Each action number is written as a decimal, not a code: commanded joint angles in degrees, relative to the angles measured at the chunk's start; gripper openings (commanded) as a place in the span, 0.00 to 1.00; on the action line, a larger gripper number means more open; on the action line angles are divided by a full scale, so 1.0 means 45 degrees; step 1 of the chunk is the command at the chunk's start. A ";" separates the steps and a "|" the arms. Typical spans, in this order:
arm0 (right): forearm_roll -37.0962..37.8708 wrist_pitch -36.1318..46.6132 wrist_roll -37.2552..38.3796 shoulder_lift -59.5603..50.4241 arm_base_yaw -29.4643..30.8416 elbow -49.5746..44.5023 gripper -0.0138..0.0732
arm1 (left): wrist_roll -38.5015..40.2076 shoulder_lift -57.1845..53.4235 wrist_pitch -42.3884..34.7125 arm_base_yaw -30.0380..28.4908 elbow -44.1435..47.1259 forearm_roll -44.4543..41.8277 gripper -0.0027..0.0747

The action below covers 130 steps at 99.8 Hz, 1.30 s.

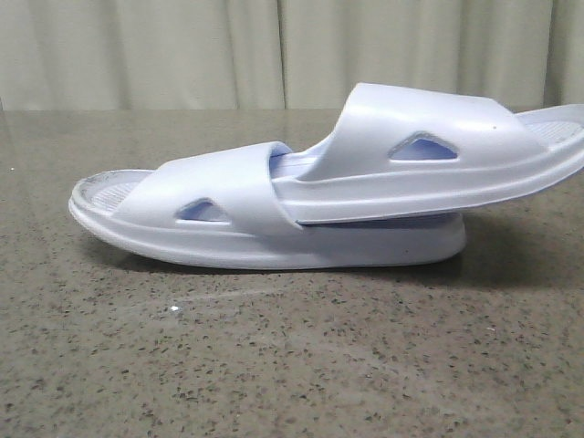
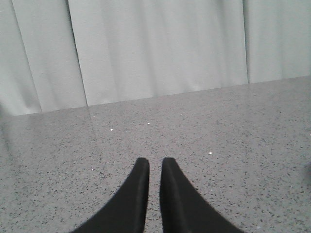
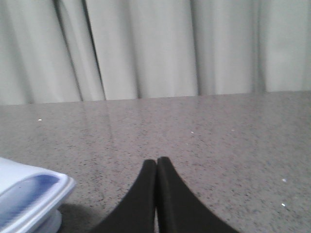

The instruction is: Insert blue slippers together front up

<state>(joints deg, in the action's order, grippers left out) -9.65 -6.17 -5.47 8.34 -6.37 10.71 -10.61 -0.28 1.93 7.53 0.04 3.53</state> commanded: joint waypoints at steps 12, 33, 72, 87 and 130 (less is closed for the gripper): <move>0.2945 -0.0384 0.2819 -0.1111 0.0897 0.0097 0.04 | 0.0116 -0.0360 -0.1050 -0.0003 0.0133 0.0030 0.06; 0.3059 0.0288 0.2819 -0.2256 0.0897 -0.1261 0.04 | 0.0116 -0.0360 -0.1050 -0.0003 0.0133 0.0030 0.06; 0.2969 0.1576 0.3356 -0.2237 0.0897 -0.2782 0.04 | 0.0116 -0.0360 -0.1050 -0.0003 0.0133 0.0030 0.06; 0.3090 0.1371 0.3356 -0.2237 0.0528 -0.2782 0.04 | 0.0116 -0.0360 -0.1050 -0.0003 0.0133 0.0030 0.06; 0.3128 0.1150 0.3356 -0.2237 0.0253 -0.2782 0.04 | 0.0116 -0.0360 -0.1050 -0.0003 0.0133 0.0030 0.06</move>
<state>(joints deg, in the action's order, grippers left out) 3.72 -4.94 9.55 -0.51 -5.15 -0.51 -10.61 -0.28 1.93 7.53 0.04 3.53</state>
